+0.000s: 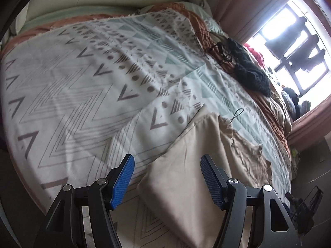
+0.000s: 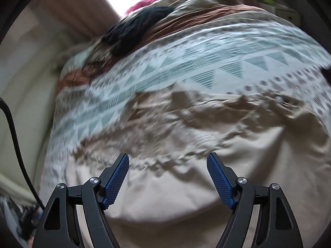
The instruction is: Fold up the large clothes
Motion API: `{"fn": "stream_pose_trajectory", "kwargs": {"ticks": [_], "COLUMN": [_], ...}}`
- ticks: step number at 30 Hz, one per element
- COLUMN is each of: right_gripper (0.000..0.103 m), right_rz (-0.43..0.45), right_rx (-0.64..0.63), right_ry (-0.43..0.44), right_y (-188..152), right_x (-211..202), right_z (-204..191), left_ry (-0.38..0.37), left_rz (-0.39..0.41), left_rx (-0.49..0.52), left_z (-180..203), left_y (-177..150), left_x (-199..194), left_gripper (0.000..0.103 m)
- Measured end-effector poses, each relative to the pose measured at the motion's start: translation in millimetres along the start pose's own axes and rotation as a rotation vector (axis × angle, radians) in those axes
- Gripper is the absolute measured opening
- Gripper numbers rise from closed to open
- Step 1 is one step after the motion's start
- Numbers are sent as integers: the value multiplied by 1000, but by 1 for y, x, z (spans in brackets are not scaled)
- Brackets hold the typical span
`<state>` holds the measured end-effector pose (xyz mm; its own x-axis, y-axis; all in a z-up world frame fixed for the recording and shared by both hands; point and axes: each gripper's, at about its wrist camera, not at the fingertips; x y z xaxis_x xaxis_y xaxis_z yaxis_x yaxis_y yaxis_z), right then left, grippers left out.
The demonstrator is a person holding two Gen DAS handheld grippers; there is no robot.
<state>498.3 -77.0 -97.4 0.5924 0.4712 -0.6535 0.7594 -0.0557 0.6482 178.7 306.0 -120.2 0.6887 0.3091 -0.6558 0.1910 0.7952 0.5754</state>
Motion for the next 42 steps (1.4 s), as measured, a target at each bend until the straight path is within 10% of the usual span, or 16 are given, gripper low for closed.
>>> {"fn": "stream_pose_trajectory", "kwargs": {"ticks": [12,19,31,42], "right_gripper": [74,3,2,2], "right_rz": [-220,-213,3,-65], "right_rx": [-145,-247,-123,-53], "right_ry": [5,-82,-26,-41], "right_y": [-36,-49,1,3], "right_x": [70,92,63,121], "right_z": [-45,-57,-46,-37], "left_ry": [18,24,35,52], "left_rz": [-81,-125,-129,-129], "left_rx": [-34,-61,-86,-79], "left_z": [-24,-40,-47,-44], "left_y": [-19,-29,-28,-27], "left_x": [14,23,23,26], "left_gripper": [60,36,36,36]}}
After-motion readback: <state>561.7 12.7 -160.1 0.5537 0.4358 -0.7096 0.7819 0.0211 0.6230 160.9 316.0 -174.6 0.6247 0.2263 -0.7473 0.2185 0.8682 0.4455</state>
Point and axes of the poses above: each gripper's, at about its wrist camera, not at the fingertips, and x roughly the way its jaws point, z to its right, y to its top, and after that the axes turned 10 degrees about z, right-handed
